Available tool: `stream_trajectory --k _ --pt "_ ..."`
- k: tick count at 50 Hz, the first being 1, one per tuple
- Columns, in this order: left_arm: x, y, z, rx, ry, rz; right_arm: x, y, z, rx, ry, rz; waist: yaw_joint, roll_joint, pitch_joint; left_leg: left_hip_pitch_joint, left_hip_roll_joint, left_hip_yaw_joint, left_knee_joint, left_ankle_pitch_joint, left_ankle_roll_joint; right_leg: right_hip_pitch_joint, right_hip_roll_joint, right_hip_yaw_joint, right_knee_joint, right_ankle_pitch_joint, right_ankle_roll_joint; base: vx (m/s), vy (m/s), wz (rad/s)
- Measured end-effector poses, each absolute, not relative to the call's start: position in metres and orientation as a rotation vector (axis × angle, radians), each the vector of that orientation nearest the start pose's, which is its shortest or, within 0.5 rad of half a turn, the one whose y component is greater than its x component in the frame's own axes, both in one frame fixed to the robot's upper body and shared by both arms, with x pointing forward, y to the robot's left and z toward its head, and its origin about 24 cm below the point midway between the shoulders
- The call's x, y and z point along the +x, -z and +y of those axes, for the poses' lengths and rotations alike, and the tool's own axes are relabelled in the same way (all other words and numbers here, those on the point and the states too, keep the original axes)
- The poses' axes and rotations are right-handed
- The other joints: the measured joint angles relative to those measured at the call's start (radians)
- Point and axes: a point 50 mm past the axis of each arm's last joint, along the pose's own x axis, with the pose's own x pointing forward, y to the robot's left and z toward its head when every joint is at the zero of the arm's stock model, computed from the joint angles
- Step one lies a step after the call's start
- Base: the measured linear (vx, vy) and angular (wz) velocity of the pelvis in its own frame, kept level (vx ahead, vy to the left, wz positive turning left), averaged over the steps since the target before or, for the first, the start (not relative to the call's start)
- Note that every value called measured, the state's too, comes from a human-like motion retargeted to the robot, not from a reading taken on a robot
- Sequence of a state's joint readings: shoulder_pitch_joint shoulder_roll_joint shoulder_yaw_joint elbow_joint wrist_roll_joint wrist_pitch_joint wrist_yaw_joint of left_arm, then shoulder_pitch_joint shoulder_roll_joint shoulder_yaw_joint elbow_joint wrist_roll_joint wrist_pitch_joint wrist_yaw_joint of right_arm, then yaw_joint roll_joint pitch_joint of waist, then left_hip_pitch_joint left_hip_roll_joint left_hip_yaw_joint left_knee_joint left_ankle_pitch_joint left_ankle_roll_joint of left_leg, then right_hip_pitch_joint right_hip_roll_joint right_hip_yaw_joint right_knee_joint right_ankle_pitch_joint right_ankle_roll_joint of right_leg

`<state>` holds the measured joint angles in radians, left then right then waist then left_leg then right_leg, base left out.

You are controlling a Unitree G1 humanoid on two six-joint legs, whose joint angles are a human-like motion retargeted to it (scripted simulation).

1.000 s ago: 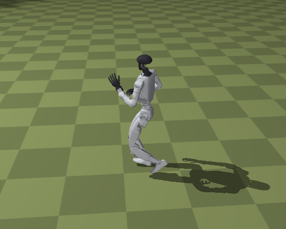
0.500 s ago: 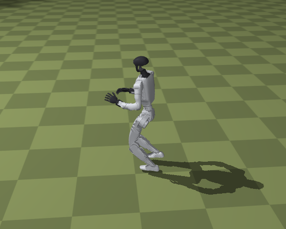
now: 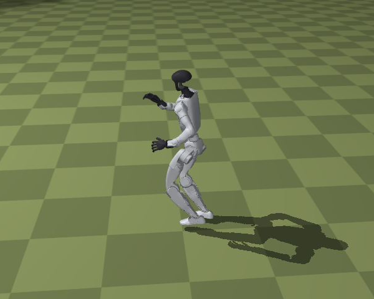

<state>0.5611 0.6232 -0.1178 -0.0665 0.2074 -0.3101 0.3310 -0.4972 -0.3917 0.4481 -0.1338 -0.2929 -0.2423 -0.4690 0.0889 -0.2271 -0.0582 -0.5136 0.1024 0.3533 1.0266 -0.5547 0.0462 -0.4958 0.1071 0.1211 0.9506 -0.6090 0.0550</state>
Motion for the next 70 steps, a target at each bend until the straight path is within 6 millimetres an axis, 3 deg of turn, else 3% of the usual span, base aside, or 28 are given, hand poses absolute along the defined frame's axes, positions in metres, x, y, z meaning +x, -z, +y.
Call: stream_trajectory --k 2,5,10,14,17,20,22,26,30,34,37,40,43,47,51,55,60,66,70 --pt "0.125 -0.013 0.244 0.711 -0.008 0.092 0.27 -0.178 -0.083 -0.464 -0.165 -0.892 -0.021 -0.01 -0.031 0.048 -0.047 0.024 -0.153 0.064 -0.025 -0.006 -0.041 -0.017 -0.017 0.061 0.033 0.17 0.04 -0.06" --pt "0.144 -0.027 0.231 0.665 -0.042 -0.039 0.263 -0.135 -0.089 -0.485 -0.229 -0.731 -0.075 -0.005 -0.061 0.102 -0.089 0.037 -0.257 0.076 -0.037 -0.04 -0.076 -0.042 0.038 0.018 0.033 0.1 0.02 0.06" --pt "0.197 -0.091 0.201 0.585 -0.138 -0.467 0.236 -0.044 -0.115 -0.536 -0.225 -0.325 -0.204 0.035 -0.063 0.113 -0.098 0.006 -0.154 -0.029 -0.036 -0.104 -0.052 -0.013 0.126 -0.179 -0.027 0.03 -0.01 0.42" --pt "0.219 -0.144 0.184 0.499 -0.244 -0.758 0.212 -0.001 -0.138 -0.517 -0.138 -0.083 -0.243 0.094 -0.03 0.021 0.016 -0.004 0.152 -0.086 -0.048 -0.138 0.048 -0.004 0.168 -0.264 -0.113 -0.03 -0.02 -0.1" --pt "0.225 -0.155 0.179 0.465 -0.293 -0.806 0.21 0.006 -0.144 -0.529 -0.103 -0.039 -0.205 0.171 -0.021 -0.082 0.185 0.004 0.381 -0.115 -0.049 -0.184 0.162 -0.028 0.16 -0.264 -0.185 -0.02 -0.03 -1.04" --pt "0.224 -0.131 0.178 0.486 -0.275 -0.685 0.222 -0.006 -0.138 -0.533 -0.102 -0.1 -0.162 0.216 -0.02 -0.133 0.282 0.005 0.491 -0.152 -0.042 -0.21 0.234 -0.031 0.161 -0.264 -0.221 0.06 0.0 -0.96" --pt "0.219 -0.104 0.18 0.519 -0.221 -0.547 0.238 -0.027 -0.13 -0.501 -0.099 -0.199 -0.14 0.21 -0.015 -0.119 0.272 0.005 0.486 -0.167 -0.036 -0.2 0.24 -0.013 0.153 -0.264 -0.224 0.1 0.03 -0.57" --pt "0.187 -0.054 0.196 0.58 -0.106 -0.266 0.263 -0.085 -0.114 -0.399 -0.066 -0.436 -0.09 0.142 -0.002 -0.02 0.135 -0.015 0.343 -0.172 -0.028 -0.133 0.185 0.039 0.13 -0.264 -0.19 0.13 0.06 -0.28" --pt "0.154 -0.028 0.215 0.616 -0.054 -0.072 0.276 -0.132 -0.108 -0.317 -0.033 -0.624 -0.051 0.057 0.006 0.103 -0.037 -0.036 0.09 -0.124 -0.02 -0.06 0.065 0.05 0.093 -0.203 -0.11 0.1 0.07 -0.1" --pt "0.143 -0.015 0.222 0.624 -0.059 -0.003 0.282 -0.151 -0.099 -0.254 -0.038 -0.692 -0.037 0.025 -0.014 0.163 -0.114 -0.041 -0.118 -0.055 -0.033 -0.076 -0.008 0.014 0.027 -0.075 -0.031 -0.04 0.05 -0.43" --pt "0.148 -0.01 0.217 0.618 -0.072 -0.005 0.283 -0.149 -0.09 -0.231 -0.066 -0.686 -0.052 0.019 -0.024 0.172 -0.144 -0.046 -0.174 -0.081 -0.024 -0.129 -0.038 -0.016 0.059 -0.088 -0.01 -0.15 0.04 -0.4" --pt "0.167 -0.012 0.208 0.629 -0.067 -0.063 0.282 -0.135 -0.078 -0.228 -0.117 -0.633 -0.079 0.016 -0.019 0.152 -0.153 -0.039 -0.158 -0.196 0.006 -0.184 -0.066 -0.047 0.14 -0.195 -0.026 -0.21 0.02 -0.26" --pt "0.201 -0.022 0.194 0.668 -0.031 -0.168 0.281 -0.114 -0.064 -0.252 -0.2 -0.544 -0.104 0.013 -0.02 0.079 -0.135 -0.017 -0.123 -0.282 0.036 -0.239 -0.084 -0.079 0.159 -0.262 -0.047 -0.26 0.01 -0.21" --pt "0.234 -0.04 0.166 0.701 0.071 -0.297 0.269 -0.068 -0.051 -0.324 -0.358 -0.363 -0.116 0.029 -0.057 -0.037 -0.077 0.002 -0.058 -0.315 0.044 -0.275 -0.079 -0.117 0.113 -0.264 -0.067 -0.23 -0.01 -0.41" --pt "0.248 -0.056 0.136 0.702 0.228 -0.394 0.249 -0.019 -0.058 -0.406 -0.48 -0.163 -0.125 0.05 -0.062 -0.04 -0.055 0.009 -0.056 -0.306 0.042 -0.222 -0.082 -0.134 0.059 -0.264 -0.066 -0.12 -0.02 -0.37" --pt "0.248 -0.062 0.113 0.705 0.417 -0.417 0.225 0.029 -0.09 -0.467 -0.518 0.074 -0.136 0.073 -0.051 0.045 -0.069 0.021 -0.138 -0.265 0.04 -0.123 -0.087 -0.132 -0.027 -0.243 -0.043 -0.01 -0.02 -0.44" --pt "0.244 -0.048 0.099 0.734 0.647 -0.315 0.184 0.082 -0.152 -0.501 -0.479 0.437 -0.14 0.11 -0.074 0.147 -0.1 0.036 -0.304 -0.188 0.039 -0.014 -0.086 -0.113 -0.199 -0.142 -0.002 0.04 -0.01 -0.69" --pt "0.241 -0.008 0.105 0.741 0.784 -0.055 0.134 0.122 -0.216 -0.5 -0.378 0.811 -0.146 0.148 -0.11 0.175 -0.104 0.061 -0.37 -0.148 0.041 0.026 -0.078 -0.089 -0.307 -0.073 0.025 0.04 0.01 -0.66" --pt "0.233 0.034 0.124 0.725 0.773 0.202 0.11 0.136 -0.242 -0.496 -0.297 0.994 -0.146 0.16 -0.111 0.153 -0.089 0.063 -0.31 -0.168 0.045 0.023 -0.069 -0.072 -0.293 -0.083 0.029 0.0 0.02 -0.58"
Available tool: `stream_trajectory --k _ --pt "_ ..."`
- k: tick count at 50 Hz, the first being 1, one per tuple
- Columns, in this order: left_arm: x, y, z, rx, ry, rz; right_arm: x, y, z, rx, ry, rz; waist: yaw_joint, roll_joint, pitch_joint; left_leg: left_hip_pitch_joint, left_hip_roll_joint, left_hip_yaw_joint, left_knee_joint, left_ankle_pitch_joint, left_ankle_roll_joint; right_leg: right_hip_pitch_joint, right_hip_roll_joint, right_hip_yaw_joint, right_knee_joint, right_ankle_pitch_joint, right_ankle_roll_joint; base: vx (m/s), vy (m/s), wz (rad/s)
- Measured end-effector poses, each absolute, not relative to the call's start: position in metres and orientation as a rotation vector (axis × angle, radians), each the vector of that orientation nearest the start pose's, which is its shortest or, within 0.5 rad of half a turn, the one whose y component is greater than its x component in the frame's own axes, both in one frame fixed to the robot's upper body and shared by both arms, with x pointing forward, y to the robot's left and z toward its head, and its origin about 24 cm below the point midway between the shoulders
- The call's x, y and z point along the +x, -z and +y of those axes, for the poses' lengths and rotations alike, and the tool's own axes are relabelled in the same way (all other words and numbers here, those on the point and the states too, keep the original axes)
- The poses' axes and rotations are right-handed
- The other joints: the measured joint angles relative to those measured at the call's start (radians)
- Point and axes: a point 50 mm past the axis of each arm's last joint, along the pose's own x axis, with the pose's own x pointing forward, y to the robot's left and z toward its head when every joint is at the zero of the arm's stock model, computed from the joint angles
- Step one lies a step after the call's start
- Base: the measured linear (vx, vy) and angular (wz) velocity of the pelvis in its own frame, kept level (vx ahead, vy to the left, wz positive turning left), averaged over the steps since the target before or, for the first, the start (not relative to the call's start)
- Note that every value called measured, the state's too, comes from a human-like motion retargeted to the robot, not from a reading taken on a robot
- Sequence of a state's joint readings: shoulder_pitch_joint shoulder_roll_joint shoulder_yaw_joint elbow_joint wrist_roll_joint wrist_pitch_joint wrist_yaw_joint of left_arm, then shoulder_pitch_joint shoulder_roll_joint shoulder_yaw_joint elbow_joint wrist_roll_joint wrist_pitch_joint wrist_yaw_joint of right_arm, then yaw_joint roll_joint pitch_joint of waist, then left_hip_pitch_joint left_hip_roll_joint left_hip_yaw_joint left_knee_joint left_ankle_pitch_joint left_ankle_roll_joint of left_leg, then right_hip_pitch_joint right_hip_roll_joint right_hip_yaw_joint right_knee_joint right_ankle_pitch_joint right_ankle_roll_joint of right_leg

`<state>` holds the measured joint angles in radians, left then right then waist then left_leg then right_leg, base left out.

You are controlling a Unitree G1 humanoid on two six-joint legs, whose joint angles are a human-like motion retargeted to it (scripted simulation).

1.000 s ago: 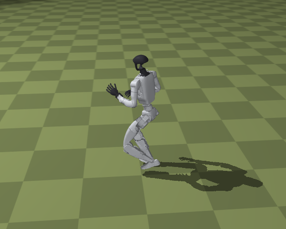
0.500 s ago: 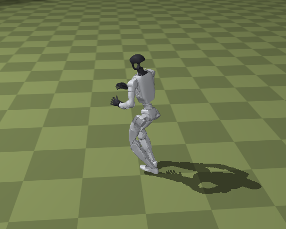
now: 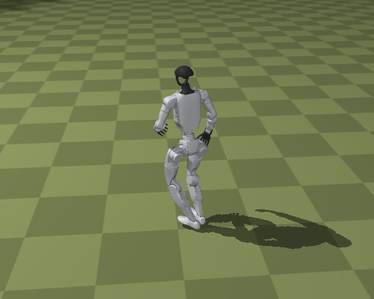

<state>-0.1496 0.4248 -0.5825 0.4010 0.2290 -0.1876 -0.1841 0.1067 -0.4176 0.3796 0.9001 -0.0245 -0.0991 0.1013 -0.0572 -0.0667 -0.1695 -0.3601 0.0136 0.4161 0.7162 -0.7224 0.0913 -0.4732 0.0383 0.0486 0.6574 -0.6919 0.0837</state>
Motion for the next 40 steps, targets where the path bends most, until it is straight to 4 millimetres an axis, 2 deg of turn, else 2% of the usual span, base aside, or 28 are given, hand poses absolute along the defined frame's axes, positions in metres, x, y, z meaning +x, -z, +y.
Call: stream_trajectory --k 3,7,12,17,22,28,32,34,37,40 --pt "0.222 0.073 0.145 0.707 0.719 0.441 0.103 0.145 -0.249 -0.486 -0.241 1.092 0.012 0.014 0.005 -0.034 0.01 -0.026 0.061 -0.035 0.012 0.001 0.016 0.009 -0.001 -0.007 -0.003 -0.01 0.05 -0.62" --pt "0.194 0.118 0.173 0.656 0.609 0.757 0.106 0.153 -0.243 -0.449 -0.199 1.155 0.035 0.038 0.017 -0.071 0.01 -0.091 0.077 -0.064 0.026 0.021 0.05 0.026 -0.062 0.034 0.001 -0.01 0.04 -0.77" --pt "0.145 0.148 0.2 0.56 0.479 1.04 0.104 0.161 -0.219 -0.383 -0.213 1.184 0.054 0.034 0.013 -0.067 -0.012 -0.143 0.019 -0.04 0.025 0.03 0.062 0.044 -0.095 0.066 0.007 0.0 0.02 -0.66" --pt "0.117 0.158 0.215 0.473 0.362 1.158 0.107 0.164 -0.198 -0.348 -0.248 1.175 0.062 0.01 0.014 -0.022 -0.046 -0.153 -0.076 -0.005 0.037 0.05 0.047 0.056 -0.133 0.085 0.016 0.02 0.03 -0.41" --pt "0.105 0.16 0.221 0.412 0.266 1.186 0.112 0.164 -0.188 -0.349 -0.266 1.154 0.068 -0.01 0.018 -0.003 -0.064 -0.147 -0.101 -0.005 0.048 0.03 0.037 0.064 -0.084 0.063 0.022 0.01 0.02 -0.34" --pt "0.099 0.161 0.223 0.375 0.17 1.189 0.122 0.161 -0.182 -0.377 -0.274 1.106 0.061 -0.044 0.04 0.026 -0.095 -0.125 -0.114 -0.015 0.062 -0.016 -0.02 0.022 0.057 -0.001 0.021 0.02 0.01 -0.35" --pt "0.103 0.162 0.218 0.364 0.14 1.175 0.129 0.159 -0.176 -0.399 -0.285 1.069 0.057 -0.062 0.056 0.036 -0.093 -0.082 -0.089 -0.042 0.063 -0.059 -0.163 -0.124 0.225 -0.108 -0.034 0.02 -0.03 -0.63" --pt "0.107 0.162 0.214 0.357 0.134 1.165 0.133 0.158 -0.173 -0.405 -0.289 1.052 0.045 -0.07 0.062 0.043 -0.102 -0.072 -0.091 -0.048 0.063 -0.078 -0.203 -0.144 0.282 -0.132 -0.047 0.03 -0.02 -0.36" --pt "0.115 0.16 0.209 0.349 0.139 1.145 0.136 0.157 -0.17 -0.406 -0.293 1.043 0.03 -0.081 0.066 0.083 -0.132 -0.074 -0.16 -0.02 0.063 -0.081 -0.227 -0.142 0.293 -0.119 -0.05 0.05 -0.03 -0.32" --pt "0.115 0.161 0.205 0.348 0.162 1.138 0.128 0.16 -0.167 -0.389 -0.298 1.072 0.035 -0.08 0.062 0.103 -0.132 -0.122 -0.187 0.025 0.046 -0.05 -0.203 -0.127 0.239 -0.062 -0.043 0.02 -0.07 -0.56"
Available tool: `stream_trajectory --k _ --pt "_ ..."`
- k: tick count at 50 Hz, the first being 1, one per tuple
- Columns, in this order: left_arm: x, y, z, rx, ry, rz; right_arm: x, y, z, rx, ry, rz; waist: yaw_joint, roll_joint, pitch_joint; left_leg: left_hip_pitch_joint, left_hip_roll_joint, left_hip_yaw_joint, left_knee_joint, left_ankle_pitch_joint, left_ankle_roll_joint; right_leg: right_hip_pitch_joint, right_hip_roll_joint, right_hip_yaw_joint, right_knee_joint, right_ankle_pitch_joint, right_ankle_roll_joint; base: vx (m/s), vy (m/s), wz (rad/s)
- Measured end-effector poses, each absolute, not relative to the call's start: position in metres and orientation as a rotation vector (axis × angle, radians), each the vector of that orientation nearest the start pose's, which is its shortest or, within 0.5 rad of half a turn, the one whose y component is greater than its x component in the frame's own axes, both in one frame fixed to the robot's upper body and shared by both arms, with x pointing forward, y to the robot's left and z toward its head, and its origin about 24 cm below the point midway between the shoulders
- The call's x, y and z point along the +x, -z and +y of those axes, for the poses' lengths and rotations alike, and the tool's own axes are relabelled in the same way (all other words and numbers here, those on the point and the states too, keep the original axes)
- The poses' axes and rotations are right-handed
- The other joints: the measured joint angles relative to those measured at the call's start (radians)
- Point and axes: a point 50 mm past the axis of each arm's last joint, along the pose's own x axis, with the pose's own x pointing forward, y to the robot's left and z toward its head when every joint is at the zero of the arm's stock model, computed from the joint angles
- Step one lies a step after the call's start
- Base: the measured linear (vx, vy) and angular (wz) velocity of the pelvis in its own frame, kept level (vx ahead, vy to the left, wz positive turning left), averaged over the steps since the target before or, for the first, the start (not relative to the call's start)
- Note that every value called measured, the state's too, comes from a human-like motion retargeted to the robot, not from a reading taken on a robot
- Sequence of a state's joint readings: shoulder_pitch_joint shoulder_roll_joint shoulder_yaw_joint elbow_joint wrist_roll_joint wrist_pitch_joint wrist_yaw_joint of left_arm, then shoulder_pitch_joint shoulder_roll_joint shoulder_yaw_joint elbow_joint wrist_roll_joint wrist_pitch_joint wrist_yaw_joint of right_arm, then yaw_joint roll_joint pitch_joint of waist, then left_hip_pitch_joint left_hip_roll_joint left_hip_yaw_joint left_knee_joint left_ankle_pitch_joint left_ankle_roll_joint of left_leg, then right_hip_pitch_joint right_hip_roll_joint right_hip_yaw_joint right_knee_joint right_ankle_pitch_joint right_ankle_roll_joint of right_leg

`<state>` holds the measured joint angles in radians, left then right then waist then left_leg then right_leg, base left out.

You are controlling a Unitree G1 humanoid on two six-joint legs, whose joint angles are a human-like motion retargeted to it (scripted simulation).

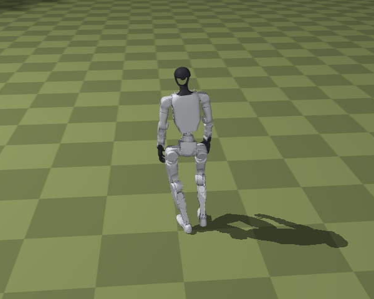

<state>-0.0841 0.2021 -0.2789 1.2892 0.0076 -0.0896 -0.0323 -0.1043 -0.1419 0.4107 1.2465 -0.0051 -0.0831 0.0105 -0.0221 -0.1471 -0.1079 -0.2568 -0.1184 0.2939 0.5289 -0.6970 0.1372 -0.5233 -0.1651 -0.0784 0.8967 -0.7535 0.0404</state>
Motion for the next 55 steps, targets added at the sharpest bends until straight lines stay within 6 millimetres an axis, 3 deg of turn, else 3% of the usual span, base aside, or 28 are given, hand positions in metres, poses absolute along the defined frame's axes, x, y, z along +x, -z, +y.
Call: stream_trajectory --k 5,8,12,15,17,19,22,25,28,31,32,33,35,38,40,43,45,50,51,52,55 --pt "0.114 0.161 0.202 0.365 0.205 1.124 0.116 0.164 -0.167 -0.353 -0.288 1.109 0.021 0.012 -0.005 -0.047 0.034 -0.075 0.114 0.03 -0.027 0.041 0.059 0.022 -0.056 0.064 0.007 -0.03 -0.07 -0.58" --pt "0.117 0.16 0.2 0.379 0.213 1.104 0.114 0.164 -0.168 -0.342 -0.263 1.108 0.031 0.02 0.005 -0.115 0.043 -0.118 0.252 -0.01 -0.02 0.031 0.09 0.032 -0.017 0.053 0.003 -0.02 -0.04 -0.53" --pt "0.124 0.158 0.196 0.402 0.182 1.07 0.125 0.161 -0.171 -0.377 -0.221 1.058 0.035 0.031 0.036 -0.251 0.049 -0.148 0.508 -0.155 0.016 -0.044 0.109 0.037 0.16 -0.078 -0.022 0.0 -0.02 -0.27" --pt "0.125 0.159 0.194 0.389 0.109 1.078 0.137 0.156 -0.173 -0.407 -0.167 1.009 0.016 0.019 0.012 -0.36 0.046 -0.127 0.59 -0.176 0.04 -0.154 0.09 0.048 0.255 -0.119 -0.041 0.04 0.0 -0.06" --pt "0.119 0.161 0.195 0.344 0.073 1.1 0.141 0.154 -0.175 -0.381 -0.128 0.997 0.014 0.023 0.011 -0.317 0.045 -0.131 0.572 -0.164 0.022 -0.117 0.1 0.052 0.244 -0.104 -0.038 0.26 0.0 -0.55" --pt "0.11 0.163 0.195 0.297 0.075 1.122 0.138 0.155 -0.176 -0.335 -0.107 1.004 0.03 0.04 0.018 -0.227 0.053 -0.161 0.487 -0.053 -0.027 -0.014 0.13 0.051 0.137 0.036 -0.014 0.3 0.01 -0.96" --pt "0.094 0.168 0.191 0.195 0.096 1.181 0.126 0.158 -0.178 -0.251 -0.098 1.057 0.023 0.051 -0.03 -0.176 0.054 -0.176 0.307 0.255 -0.11 0.04 0.123 0.042 -0.021 0.365 0.059 0.22 0.02 -0.71" --pt "0.087 0.17 0.19 0.147 0.127 1.219 0.12 0.159 -0.184 -0.19 -0.102 1.092 0.017 0.065 -0.058 -0.166 0.048 -0.178 0.237 0.371 -0.131 0.034 0.117 0.038 -0.065 0.498 0.101 0.16 0.03 -0.53" --pt "0.089 0.169 0.191 0.179 0.156 1.209 0.123 0.158 -0.187 -0.182 -0.117 1.08 0.008 0.071 -0.068 -0.156 0.042 -0.173 0.251 0.285 -0.102 0.032 0.113 0.039 -0.039 0.41 0.08 0.12 0.03 -0.58" --pt "0.103 0.165 0.195 0.264 0.149 1.168 0.133 0.156 -0.189 -0.246 -0.133 1.065 0.0 0.072 -0.038 -0.168 0.043 -0.155 0.379 -0.019 -0.029 0.019 0.095 0.027 0.097 0.086 0.014 0.1 0.03 -0.27" --pt "0.11 0.164 0.195 0.278 0.13 1.155 0.137 0.155 -0.189 -0.266 -0.124 1.058 -0.005 0.073 -0.015 -0.162 0.043 -0.143 0.406 -0.086 -0.014 0.023 0.086 0.02 0.133 0.012 -0.001 0.12 0.03 -0.17" --pt "0.116 0.163 0.194 0.266 0.105 1.144 0.142 0.154 -0.189 -0.271 -0.105 1.053 -0.011 0.076 0.007 -0.134 0.037 -0.142 0.385 -0.074 -0.017 0.042 0.082 0.021 0.127 0.015 -0.005 0.14 0.03 -0.35" --pt "0.114 0.164 0.188 0.218 0.101 1.149 0.13 0.159 -0.185 -0.247 -0.089 1.091 -0.017 0.085 0.0 -0.074 0.038 -0.145 0.268 0.118 -0.07 0.099 0.078 0.013 0.03 0.163 0.017 0.15 0.02 -0.54" --pt "0.098 0.169 0.182 0.134 0.124 1.196 0.102 0.167 -0.187 -0.184 -0.078 1.188 -0.023 0.104 -0.055 -0.061 0.037 -0.151 0.091 0.461 -0.156 0.096 0.062 -0.007 -0.102 0.473 0.084 0.1 0.01 -0.57" --pt "0.093 0.169 0.183 0.126 0.152 1.21 0.09 0.169 -0.191 -0.153 -0.065 1.23 -0.02 0.114 -0.071 -0.09 0.037 -0.155 0.072 0.54 -0.181 0.066 0.063 -0.009 -0.12 0.561 0.108 0.01 0.02 -0.48" --pt "0.09 0.17 0.187 0.184 0.197 1.213 0.082 0.17 -0.197 -0.146 -0.051 1.246 -0.021 0.113 -0.067 -0.137 0.03 -0.154 0.131 0.49 -0.164 0.028 0.061 -0.006 -0.086 0.539 0.107 -0.05 0.02 -0.66" --pt "0.091 0.169 0.191 0.235 0.227 1.205 0.083 0.169 -0.201 -0.154 -0.047 1.241 -0.014 0.111 -0.067 -0.166 0.029 -0.159 0.175 0.402 -0.142 0.007 0.071 0.002 -0.067 0.464 0.088 -0.06 0.01 -0.81" --pt "0.099 0.168 0.193 0.376 0.238 1.199 0.1 0.167 -0.199 -0.281 -0.107 1.207 0.005 0.102 0.014 -0.284 0.052 -0.152 0.545 -0.094 -0.014 -0.08 0.098 0.024 0.214 0.006 -0.007 -0.1 0.0 -0.59" --pt "0.099 0.168 0.191 0.391 0.219 1.208 0.106 0.166 -0.197 -0.312 -0.117 1.194 -0.002 0.093 0.035 -0.318 0.047 -0.142 0.615 -0.143 0.006 -0.116 0.077 0.017 0.299 -0.059 -0.02 -0.13 -0.02 -0.16" --pt "0.099 0.169 0.188 0.399 0.2 1.218 0.111 0.165 -0.194 -0.335 -0.126 1.181 -0.01 0.083 0.048 -0.352 0.04 -0.134 0.667 -0.176 0.024 -0.153 0.057 0.014 0.367 -0.105 -0.031 -0.15 -0.02 0.1" --pt "0.095 0.171 0.181 0.354 0.146 1.246 0.12 0.164 -0.184 -0.341 -0.14 1.154 -0.044 0.062 0.04 -0.373 0.009 -0.128 0.663 -0.176 0.038 -0.196 0.024 0.023 0.417 -0.11 -0.032 -0.01 -0.01 -0.2"
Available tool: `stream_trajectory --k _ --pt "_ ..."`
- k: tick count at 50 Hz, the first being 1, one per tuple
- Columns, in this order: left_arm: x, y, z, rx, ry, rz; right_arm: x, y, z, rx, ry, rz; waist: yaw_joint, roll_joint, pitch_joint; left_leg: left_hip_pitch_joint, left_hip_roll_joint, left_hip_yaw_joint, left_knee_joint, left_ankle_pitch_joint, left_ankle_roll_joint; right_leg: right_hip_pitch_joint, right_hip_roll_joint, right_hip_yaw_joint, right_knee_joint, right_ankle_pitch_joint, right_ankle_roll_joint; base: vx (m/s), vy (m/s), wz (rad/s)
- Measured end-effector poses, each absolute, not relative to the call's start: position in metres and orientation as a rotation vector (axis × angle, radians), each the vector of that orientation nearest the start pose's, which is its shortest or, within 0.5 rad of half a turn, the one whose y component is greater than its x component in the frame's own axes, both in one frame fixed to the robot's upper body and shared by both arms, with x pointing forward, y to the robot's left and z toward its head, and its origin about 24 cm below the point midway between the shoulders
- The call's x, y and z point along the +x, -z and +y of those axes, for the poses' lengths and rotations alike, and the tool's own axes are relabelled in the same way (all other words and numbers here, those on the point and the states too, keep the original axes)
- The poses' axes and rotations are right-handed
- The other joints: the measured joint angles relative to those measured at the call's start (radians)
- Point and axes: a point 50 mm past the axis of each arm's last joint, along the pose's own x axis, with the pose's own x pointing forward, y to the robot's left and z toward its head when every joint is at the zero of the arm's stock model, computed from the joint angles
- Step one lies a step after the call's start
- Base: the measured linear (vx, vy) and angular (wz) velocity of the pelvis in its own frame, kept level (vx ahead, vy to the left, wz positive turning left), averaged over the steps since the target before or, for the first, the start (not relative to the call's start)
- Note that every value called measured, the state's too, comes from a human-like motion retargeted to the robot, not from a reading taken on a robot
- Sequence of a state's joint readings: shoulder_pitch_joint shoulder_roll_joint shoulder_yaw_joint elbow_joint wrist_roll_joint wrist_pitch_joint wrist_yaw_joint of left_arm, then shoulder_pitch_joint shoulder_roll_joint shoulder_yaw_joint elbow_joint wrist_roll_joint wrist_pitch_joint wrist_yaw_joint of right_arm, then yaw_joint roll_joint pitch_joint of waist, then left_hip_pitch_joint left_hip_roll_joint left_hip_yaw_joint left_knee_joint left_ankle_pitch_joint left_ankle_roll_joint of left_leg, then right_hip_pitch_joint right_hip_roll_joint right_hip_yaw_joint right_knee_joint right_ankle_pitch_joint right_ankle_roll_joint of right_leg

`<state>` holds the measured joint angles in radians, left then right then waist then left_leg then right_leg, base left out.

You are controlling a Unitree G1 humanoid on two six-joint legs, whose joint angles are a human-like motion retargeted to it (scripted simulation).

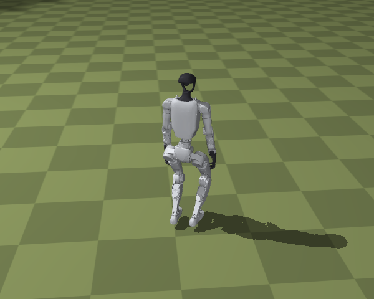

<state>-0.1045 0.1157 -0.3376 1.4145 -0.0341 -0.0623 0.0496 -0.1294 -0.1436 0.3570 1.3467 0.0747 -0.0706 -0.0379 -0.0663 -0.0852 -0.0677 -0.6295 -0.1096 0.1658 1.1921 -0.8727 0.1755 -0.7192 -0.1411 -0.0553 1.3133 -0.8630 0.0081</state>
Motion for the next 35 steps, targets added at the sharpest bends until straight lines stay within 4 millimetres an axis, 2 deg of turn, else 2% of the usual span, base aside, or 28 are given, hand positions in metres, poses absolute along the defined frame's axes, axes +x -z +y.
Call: stream_trajectory --k 2,7,8,10,12,15,18,21,22,23,25,27,30,32,35 --pt "0.09 0.172 0.181 0.309 0.133 1.245 0.116 0.165 -0.18 -0.322 -0.155 1.15 0.023 0.03 0.015 0.106 0.024 -0.041 -0.087 0.065 -0.049 0.104 0.068 0.007 -0.13 0.123 0.026 0.12 0.0 -1.16" --pt "0.083 0.171 0.19 0.177 0.061 1.235 0.096 0.168 -0.186 -0.3 -0.178 1.202 0.027 0.048 -0.062 0.242 0.033 -0.084 -0.483 0.638 -0.207 0.243 0.06 -0.006 -0.513 0.693 0.149 0.07 0.0 -0.67" --pt "0.084 0.171 0.193 0.171 0.05 1.227 0.092 0.169 -0.189 -0.303 -0.18 1.218 0.03 0.05 -0.074 0.246 0.035 -0.084 -0.515 0.695 -0.221 0.247 0.056 -0.008 -0.541 0.754 0.163 0.02 0.01 -0.36" --pt "0.087 0.169 0.199 0.175 0.042 1.208 0.086 0.17 -0.195 -0.301 -0.171 1.244 0.04 0.051 -0.085 0.256 0.032 -0.092 -0.544 0.739 -0.234 0.261 0.048 -0.015 -0.563 0.808 0.174 0.0 0.01 -0.32" --pt "0.09 0.167 0.201 0.189 0.05 1.187 0.083 0.17 -0.199 -0.293 -0.154 1.258 0.048 0.046 -0.087 0.269 0.022 -0.095 -0.547 0.73 -0.224 0.279 0.037 -0.026 -0.558 0.811 0.174 -0.04 0.02 -0.36" --pt "0.093 0.166 0.202 0.21 0.078 1.154 0.075 0.171 -0.202 -0.269 -0.118 1.276 0.062 0.03 -0.094 0.262 0.003 -0.105 -0.489 0.62 -0.195 0.289 0.02 -0.043 -0.504 0.697 0.152 -0.07 0.03 -0.47" --pt "0.1 0.163 0.202 0.231 0.087 1.122 0.079 0.171 -0.198 -0.249 -0.096 1.264 0.087 0.009 -0.08 0.261 -0.017 -0.124 -0.39 0.378 -0.129 0.313 0.013 -0.061 -0.431 0.41 0.095 -0.06 0.04 -0.51" --pt "0.107 0.163 0.199 0.256 0.049 1.116 0.094 0.17 -0.19 -0.274 -0.093 1.227 0.104 -0.005 -0.01 0.232 -0.024 -0.116 -0.205 0.078 -0.049 0.304 -0.014 -0.093 -0.261 0.073 0.027 -0.09 0.04 -0.27" --pt "0.109 0.163 0.196 0.258 0.03 1.122 0.101 0.169 -0.187 -0.284 -0.087 1.208 0.105 -0.009 0.012 0.212 -0.025 -0.107 -0.155 0.016 -0.03 0.288 -0.029 -0.104 -0.208 0.006 0.01 -0.15 0.05 -0.01" --pt "0.11 0.164 0.191 0.255 0.015 1.132 0.11 0.167 -0.185 -0.291 -0.076 1.183 0.103 -0.014 0.022 0.186 -0.028 -0.095 -0.137 0.004 -0.019 0.26 -0.046 -0.108 -0.182 -0.006 0.0 -0.12 0.05 -0.02" --pt "0.107 0.167 0.183 0.238 0.01 1.158 0.119 0.164 -0.185 -0.299 -0.05 1.146 0.093 -0.01 0.033 0.185 -0.035 -0.089 -0.128 0.0 -0.019 0.251 -0.057 -0.104 -0.155 -0.01 -0.001 -0.01 0.04 -0.23" --pt "0.101 0.169 0.178 0.233 0.034 1.171 0.128 0.16 -0.189 -0.307 -0.026 1.102 0.089 0.02 0.049 0.265 -0.027 -0.114 -0.208 0.094 -0.059 0.319 -0.022 -0.094 -0.233 0.095 0.025 0.08 0.03 -0.64" --pt "0.089 0.172 0.173 0.216 0.066 1.19 0.132 0.157 -0.196 -0.329 -0.013 1.067 0.07 0.048 0.015 0.335 -0.016 -0.122 -0.406 0.404 -0.149 0.355 -0.022 -0.085 -0.374 0.387 0.085 0.04 0.03 -0.65" --pt "0.086 0.172 0.172 0.217 0.089 1.193 0.133 0.156 -0.203 -0.343 -0.015 1.066 0.054 0.063 -0.013 0.347 -0.017 -0.121 -0.512 0.579 -0.194 0.337 -0.03 -0.075 -0.42 0.543 0.12 0.01 0.03 -0.5" --pt "0.089 0.171 0.177 0.252 0.122 1.176 0.137 0.153 -0.213 -0.362 -0.012 1.057 0.04 0.084 -0.047 0.36 -0.016 -0.119 -0.634 0.708 -0.222 0.316 -0.03 -0.058 -0.491 0.666 0.148 0.01 0.02 -0.46"
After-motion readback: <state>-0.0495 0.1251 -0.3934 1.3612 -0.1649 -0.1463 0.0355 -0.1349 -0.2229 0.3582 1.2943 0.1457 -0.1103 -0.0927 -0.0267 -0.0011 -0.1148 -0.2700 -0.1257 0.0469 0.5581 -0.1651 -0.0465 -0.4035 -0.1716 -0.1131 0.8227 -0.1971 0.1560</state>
